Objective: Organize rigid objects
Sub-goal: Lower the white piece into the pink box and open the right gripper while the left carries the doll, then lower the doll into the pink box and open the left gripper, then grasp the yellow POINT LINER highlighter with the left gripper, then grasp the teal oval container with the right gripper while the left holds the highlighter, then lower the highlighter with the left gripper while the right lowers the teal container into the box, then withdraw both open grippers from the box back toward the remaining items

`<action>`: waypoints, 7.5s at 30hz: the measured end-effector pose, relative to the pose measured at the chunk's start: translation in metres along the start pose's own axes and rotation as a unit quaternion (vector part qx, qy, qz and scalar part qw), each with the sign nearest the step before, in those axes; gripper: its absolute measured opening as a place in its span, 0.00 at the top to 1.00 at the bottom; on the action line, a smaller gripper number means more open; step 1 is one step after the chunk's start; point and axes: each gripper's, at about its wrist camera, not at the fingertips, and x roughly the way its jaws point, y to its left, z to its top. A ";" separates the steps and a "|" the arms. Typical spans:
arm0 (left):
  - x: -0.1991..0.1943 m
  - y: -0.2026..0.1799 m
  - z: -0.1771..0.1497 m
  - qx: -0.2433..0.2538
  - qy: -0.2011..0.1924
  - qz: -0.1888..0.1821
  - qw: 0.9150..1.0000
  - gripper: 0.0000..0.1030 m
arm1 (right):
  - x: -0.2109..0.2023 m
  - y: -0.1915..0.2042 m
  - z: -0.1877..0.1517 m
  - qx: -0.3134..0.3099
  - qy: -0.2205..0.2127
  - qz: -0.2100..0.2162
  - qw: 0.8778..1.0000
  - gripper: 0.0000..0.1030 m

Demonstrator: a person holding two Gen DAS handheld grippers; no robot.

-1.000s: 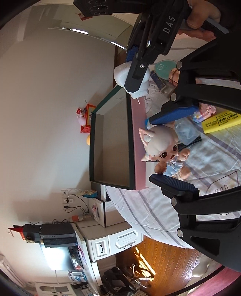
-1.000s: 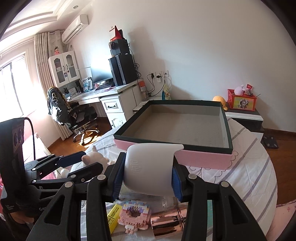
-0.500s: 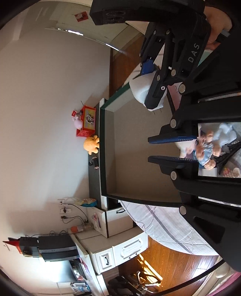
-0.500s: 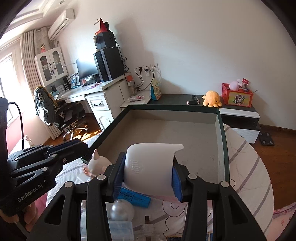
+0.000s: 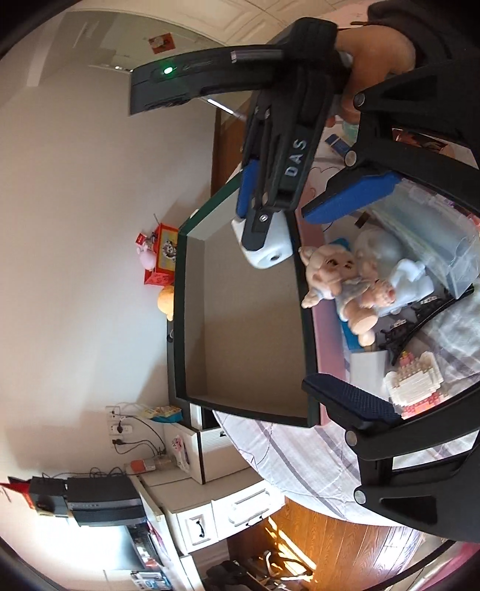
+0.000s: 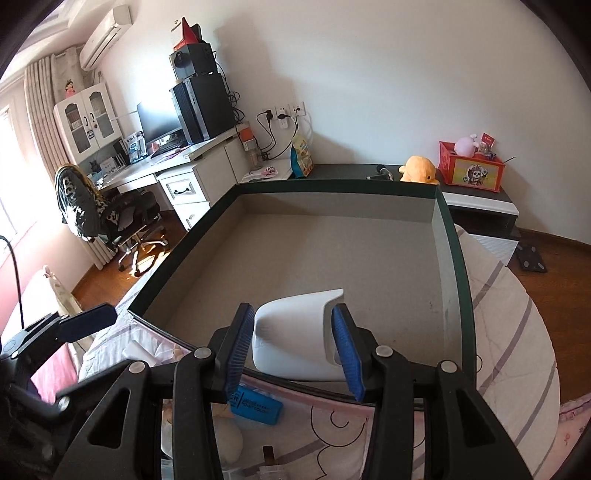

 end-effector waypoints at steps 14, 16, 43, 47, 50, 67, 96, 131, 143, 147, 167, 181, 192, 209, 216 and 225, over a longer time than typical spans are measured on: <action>0.026 0.001 -0.006 -0.006 0.040 -0.023 0.999 0.64 | -0.010 -0.008 -0.003 0.033 -0.005 0.018 0.999 0.57; 0.026 -0.001 -0.007 -0.002 0.041 -0.025 0.999 0.65 | -0.010 -0.008 -0.005 0.033 -0.004 0.020 0.999 0.57; -0.004 0.006 0.048 -0.002 -0.039 0.018 0.999 0.80 | -0.026 -0.016 -0.021 0.040 -0.016 0.037 0.998 0.57; 0.038 0.020 0.053 -0.011 0.003 0.061 0.998 0.80 | -0.026 -0.021 -0.025 0.048 -0.013 0.030 0.998 0.57; 0.056 0.028 0.050 -0.022 0.025 0.070 0.997 0.80 | -0.031 -0.025 -0.027 0.054 -0.016 0.024 0.998 0.57; -0.081 0.012 -0.031 -0.024 -0.104 0.123 0.987 0.00 | -0.140 -0.017 -0.086 0.046 -0.075 -0.066 0.994 0.20; -0.051 -0.027 -0.153 -0.003 0.042 0.062 0.997 0.75 | -0.130 -0.024 -0.169 0.077 -0.004 -0.093 0.993 0.19; -0.070 -0.013 -0.094 0.006 -0.008 0.061 0.998 0.74 | -0.078 -0.029 -0.117 0.021 0.016 -0.070 0.997 0.29; -0.060 -0.010 -0.018 0.026 -0.042 0.016 0.999 0.74 | -0.091 -0.006 -0.055 -0.028 -0.025 -0.052 0.998 0.29; -0.023 0.000 0.028 0.036 -0.020 0.023 0.999 0.74 | -0.072 -0.003 -0.019 -0.044 -0.031 -0.054 0.997 0.29; 0.121 0.032 0.070 0.001 0.124 0.051 0.991 0.56 | 0.070 -0.036 0.042 -0.011 0.084 -0.082 0.993 0.27; -0.096 -0.003 0.010 -0.031 -0.125 0.131 0.983 0.00 | -0.118 0.024 -0.006 0.001 -0.102 -0.089 0.991 0.11; -0.204 -0.048 -0.067 -0.002 -0.185 0.171 0.968 0.00 | -0.229 0.095 -0.088 -0.007 -0.203 -0.116 0.972 0.00; -0.261 -0.060 -0.092 -0.004 -0.221 0.163 0.962 0.00 | -0.281 0.126 -0.118 -0.014 -0.231 -0.121 0.965 0.00; -0.248 -0.054 -0.093 -0.007 -0.207 0.163 0.965 0.00 | -0.274 0.119 -0.120 -0.008 -0.218 -0.122 0.968 0.00; -0.175 -0.021 -0.112 -0.027 -0.105 0.148 0.983 0.00 | -0.209 0.082 -0.131 0.016 -0.138 -0.135 0.981 0.00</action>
